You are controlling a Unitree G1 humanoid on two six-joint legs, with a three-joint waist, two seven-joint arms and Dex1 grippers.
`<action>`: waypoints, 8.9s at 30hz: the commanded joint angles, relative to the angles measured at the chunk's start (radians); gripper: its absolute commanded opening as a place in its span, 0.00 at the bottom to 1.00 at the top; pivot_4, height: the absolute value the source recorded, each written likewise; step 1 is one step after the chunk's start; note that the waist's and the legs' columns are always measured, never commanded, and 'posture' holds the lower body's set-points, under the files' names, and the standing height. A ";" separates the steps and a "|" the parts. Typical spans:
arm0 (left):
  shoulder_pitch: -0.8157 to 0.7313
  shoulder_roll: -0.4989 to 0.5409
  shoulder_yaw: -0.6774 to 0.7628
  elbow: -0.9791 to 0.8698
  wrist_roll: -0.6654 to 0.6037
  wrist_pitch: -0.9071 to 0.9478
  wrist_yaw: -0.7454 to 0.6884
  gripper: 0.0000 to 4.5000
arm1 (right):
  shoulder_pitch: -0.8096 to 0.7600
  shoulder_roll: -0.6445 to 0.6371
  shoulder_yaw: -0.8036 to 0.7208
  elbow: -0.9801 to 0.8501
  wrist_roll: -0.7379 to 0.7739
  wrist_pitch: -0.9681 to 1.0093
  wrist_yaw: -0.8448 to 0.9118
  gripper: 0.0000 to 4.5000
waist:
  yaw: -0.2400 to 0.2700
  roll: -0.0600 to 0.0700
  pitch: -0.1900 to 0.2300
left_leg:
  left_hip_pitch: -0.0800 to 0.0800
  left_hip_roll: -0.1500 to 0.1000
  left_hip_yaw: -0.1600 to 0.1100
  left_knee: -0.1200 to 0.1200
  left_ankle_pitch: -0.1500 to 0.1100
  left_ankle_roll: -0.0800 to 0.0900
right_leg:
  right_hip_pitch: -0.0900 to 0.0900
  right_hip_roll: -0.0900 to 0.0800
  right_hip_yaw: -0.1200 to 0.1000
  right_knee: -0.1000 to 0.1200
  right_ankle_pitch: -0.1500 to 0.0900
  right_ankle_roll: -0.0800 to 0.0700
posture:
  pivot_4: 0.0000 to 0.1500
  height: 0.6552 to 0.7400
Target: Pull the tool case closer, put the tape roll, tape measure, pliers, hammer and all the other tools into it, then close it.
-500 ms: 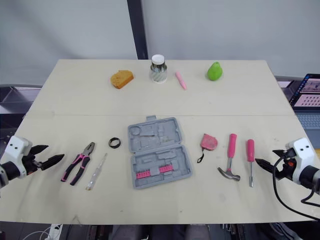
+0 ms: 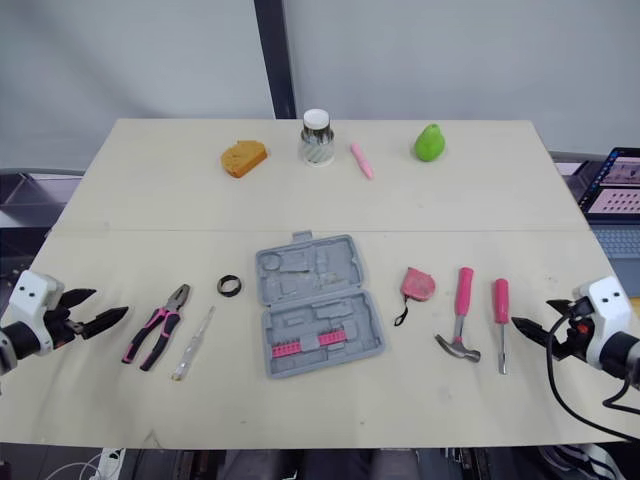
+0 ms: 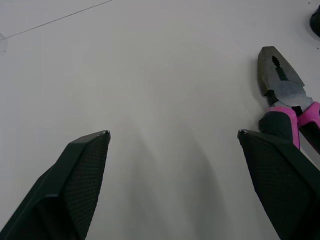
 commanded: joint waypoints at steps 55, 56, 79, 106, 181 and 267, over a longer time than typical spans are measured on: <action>0.035 -0.328 -0.474 -0.869 0.032 0.570 0.168 0.01 | -0.456 0.391 0.664 -0.239 -0.204 0.258 -0.044 0.02 | 0.002 0.001 0.000 | -0.005 0.009 0.002 0.014 -0.006 -0.002 | -0.003 0.011 0.010 0.003 0.000 0.000 | 1.00 1.00; 0.048 -0.325 -0.471 -0.892 0.017 0.573 0.151 0.01 | -0.436 0.384 0.665 -0.279 -0.199 0.279 -0.042 0.02 | 0.001 0.001 0.000 | -0.005 0.010 0.002 0.014 -0.006 -0.003 | -0.004 0.011 0.010 0.003 0.000 0.000 | 1.00 1.00; 0.286 -0.144 -0.516 -1.119 0.010 0.653 0.019 0.01 | -0.065 0.259 0.587 -0.860 -0.060 0.619 -0.117 0.02 | 0.009 0.001 0.000 | -0.005 0.011 0.003 0.014 -0.008 -0.003 | -0.004 0.013 0.012 0.002 0.000 -0.001 | 1.00 1.00; 0.332 -0.109 -0.519 -1.139 0.008 0.658 0.008 0.01 | 0.038 0.216 0.595 -0.944 0.014 0.664 -0.175 0.02 | 0.027 0.001 0.000 | -0.004 0.012 0.003 0.015 -0.009 -0.003 | -0.004 0.014 0.013 0.001 0.000 -0.002 | 1.00 1.00; -0.116 -0.099 -0.304 -0.485 0.034 0.147 -0.172 0.80 | -0.328 0.080 0.412 -0.868 0.340 0.451 0.008 1.00 | 0.009 0.000 0.000 | -0.008 0.018 0.011 0.018 -0.013 -0.006 | -0.012 0.019 0.014 0.004 0.000 -0.005 | 1.00 1.00; -0.332 -0.166 -0.409 -0.134 0.187 -0.064 -0.245 0.01 | -0.318 0.227 0.540 -0.919 0.205 0.467 -0.124 1.00 | 0.003 -0.001 0.000 | -0.009 0.020 0.014 0.024 -0.014 -0.005 | -0.017 0.019 0.014 0.015 0.000 -0.005 | 1.00 1.00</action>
